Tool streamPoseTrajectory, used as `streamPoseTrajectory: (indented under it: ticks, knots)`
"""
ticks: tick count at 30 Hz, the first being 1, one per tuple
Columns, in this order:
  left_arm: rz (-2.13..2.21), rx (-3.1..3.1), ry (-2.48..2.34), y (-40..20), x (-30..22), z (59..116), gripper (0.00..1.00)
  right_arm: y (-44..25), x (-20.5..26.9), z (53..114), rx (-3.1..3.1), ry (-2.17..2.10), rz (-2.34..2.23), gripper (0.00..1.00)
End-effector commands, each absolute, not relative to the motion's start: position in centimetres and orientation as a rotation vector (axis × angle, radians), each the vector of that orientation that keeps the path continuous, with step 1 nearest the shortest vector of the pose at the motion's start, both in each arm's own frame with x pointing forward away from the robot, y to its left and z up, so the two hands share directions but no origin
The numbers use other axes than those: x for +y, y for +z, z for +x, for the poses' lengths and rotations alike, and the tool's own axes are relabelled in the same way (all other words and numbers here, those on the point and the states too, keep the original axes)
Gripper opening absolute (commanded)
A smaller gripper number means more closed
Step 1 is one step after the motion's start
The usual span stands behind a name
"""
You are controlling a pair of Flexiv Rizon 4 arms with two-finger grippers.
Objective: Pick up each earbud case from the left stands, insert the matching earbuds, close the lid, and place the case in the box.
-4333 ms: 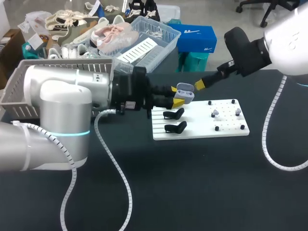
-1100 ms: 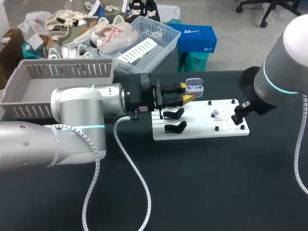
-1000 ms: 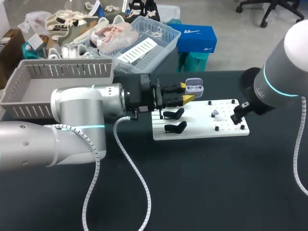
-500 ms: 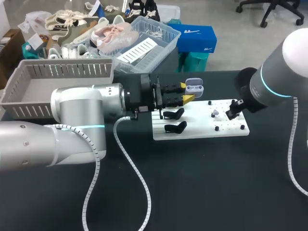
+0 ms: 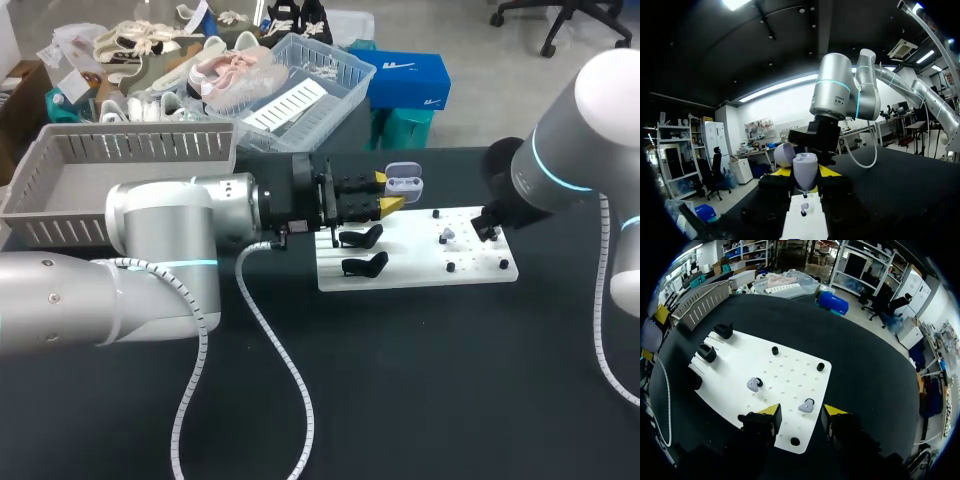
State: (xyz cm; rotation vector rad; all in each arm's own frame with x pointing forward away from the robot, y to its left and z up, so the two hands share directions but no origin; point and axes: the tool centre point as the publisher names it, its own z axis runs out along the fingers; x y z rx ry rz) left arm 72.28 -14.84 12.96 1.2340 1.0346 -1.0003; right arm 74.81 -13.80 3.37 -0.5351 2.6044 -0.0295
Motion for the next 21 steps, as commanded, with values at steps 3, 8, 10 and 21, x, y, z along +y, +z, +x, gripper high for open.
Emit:
streamPoseTrajectory:
  ticks: [3, 8, 10, 21]
  knots:
    - [1.231, 1.034, -0.997, 12.9, -14.8, 72.2, 0.0, 3.3, -13.7, 75.0, 2.623, -0.025, -0.534, 0.49]
    - [1.231, 1.034, -0.997, 12.9, -14.8, 72.2, 0.0, 3.0, -13.7, 75.0, 2.635, -0.021, -0.525, 0.49]
    - [1.231, 1.034, -0.997, 12.9, -14.8, 72.2, 0.0, 2.9, -13.7, 74.9, 2.64, -0.02, -0.521, 0.49]
    - [1.231, 1.034, -0.997, 12.9, -14.8, 72.2, 0.0, 2.2, -13.7, 74.9, 2.653, -0.004, -0.511, 0.46]
